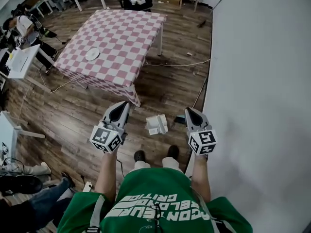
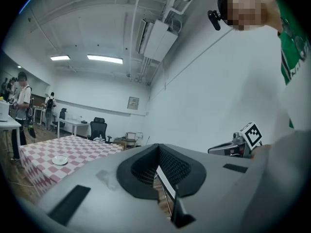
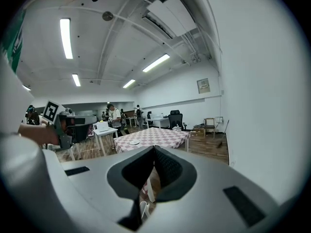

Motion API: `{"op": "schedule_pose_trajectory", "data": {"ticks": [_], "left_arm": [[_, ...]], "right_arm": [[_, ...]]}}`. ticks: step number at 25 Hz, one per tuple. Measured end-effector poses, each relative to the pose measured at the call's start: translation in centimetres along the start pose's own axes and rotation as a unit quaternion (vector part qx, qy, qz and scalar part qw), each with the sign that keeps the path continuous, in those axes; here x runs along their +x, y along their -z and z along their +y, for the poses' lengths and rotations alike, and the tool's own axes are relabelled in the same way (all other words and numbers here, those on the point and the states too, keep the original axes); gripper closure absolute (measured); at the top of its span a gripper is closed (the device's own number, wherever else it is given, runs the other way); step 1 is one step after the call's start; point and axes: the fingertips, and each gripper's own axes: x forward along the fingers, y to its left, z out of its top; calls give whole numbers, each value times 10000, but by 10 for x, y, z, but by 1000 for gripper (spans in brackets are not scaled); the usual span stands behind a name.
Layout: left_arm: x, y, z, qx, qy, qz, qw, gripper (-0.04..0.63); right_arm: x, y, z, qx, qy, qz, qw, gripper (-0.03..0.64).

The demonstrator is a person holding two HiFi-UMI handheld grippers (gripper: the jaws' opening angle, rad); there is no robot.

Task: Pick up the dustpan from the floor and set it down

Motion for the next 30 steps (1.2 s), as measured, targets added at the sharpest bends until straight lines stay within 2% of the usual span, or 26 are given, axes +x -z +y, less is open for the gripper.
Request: {"op": "schedule_pose_trajectory", "data": {"ticks": [4,9,18,22,28,29,30], "left_arm": [[1,9,4,-94,-36,48,9999,591],[-11,37,3,-391,-147,216,9989,592],[-35,98,10,-672,-242,659,9953,592],[-47,122,15,-918,-386,770,9920,592],[-54,161,3,-1089,-355,1097,9873,592],[-56,167,1,-1135,-356,1125,9865,592],[-58,171,1,-1192,-365,1138,9856,592]], "right_arm": [[16,10,6,-32,-250,142,9996,609],[33,35,15,-93,-575,573,9967,609],[76,106,29,10,-564,1571,9860,609],[95,151,37,-67,-539,2194,9741,609],[122,212,47,-146,-652,3017,9511,604],[128,222,50,-151,-671,3135,9471,594],[133,233,53,-156,-699,3271,9423,548]]}}
